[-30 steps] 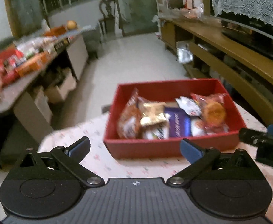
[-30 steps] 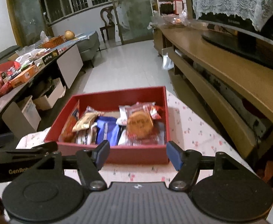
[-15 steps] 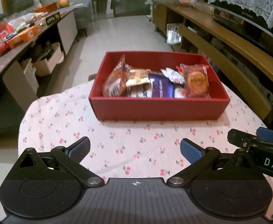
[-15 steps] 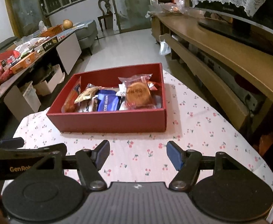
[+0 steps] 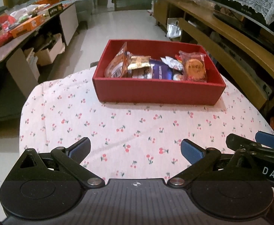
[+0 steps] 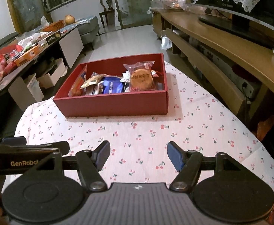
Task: Organize snacks
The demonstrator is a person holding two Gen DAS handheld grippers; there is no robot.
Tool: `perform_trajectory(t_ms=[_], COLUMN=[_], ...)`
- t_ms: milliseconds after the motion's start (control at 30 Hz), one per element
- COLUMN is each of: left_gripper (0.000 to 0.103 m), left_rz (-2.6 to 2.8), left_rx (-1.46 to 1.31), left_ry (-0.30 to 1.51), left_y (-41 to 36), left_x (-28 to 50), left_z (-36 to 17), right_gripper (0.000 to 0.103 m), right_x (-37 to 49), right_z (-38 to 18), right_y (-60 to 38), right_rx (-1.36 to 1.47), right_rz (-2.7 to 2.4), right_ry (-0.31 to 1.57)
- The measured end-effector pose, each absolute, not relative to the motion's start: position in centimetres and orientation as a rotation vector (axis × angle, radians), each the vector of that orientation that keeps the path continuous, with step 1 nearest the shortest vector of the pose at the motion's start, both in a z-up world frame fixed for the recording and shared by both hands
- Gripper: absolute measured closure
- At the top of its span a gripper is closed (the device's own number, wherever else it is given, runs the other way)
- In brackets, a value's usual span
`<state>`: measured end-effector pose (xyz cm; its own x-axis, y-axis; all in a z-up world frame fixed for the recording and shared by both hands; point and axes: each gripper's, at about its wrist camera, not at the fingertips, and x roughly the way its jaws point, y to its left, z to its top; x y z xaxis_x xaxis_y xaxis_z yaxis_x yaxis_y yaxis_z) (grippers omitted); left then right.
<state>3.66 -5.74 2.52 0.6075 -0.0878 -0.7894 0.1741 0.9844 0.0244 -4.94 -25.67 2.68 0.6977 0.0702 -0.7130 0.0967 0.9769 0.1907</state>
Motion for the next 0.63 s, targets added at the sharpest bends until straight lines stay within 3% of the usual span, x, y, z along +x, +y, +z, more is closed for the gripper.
perform_trajectory(t_ms=[633], left_gripper=[0.0], left_rz=[-0.15], left_rx=[0.122], left_ry=[0.924], left_y=[-5.3], left_x=[1.3], left_z=[2.0], right_gripper=[0.03], right_x=[-7.5], right_z=[2.1], right_y=[-25.0], right_rx=[0.212], right_rz=[-0.007], right_ry=[0.82])
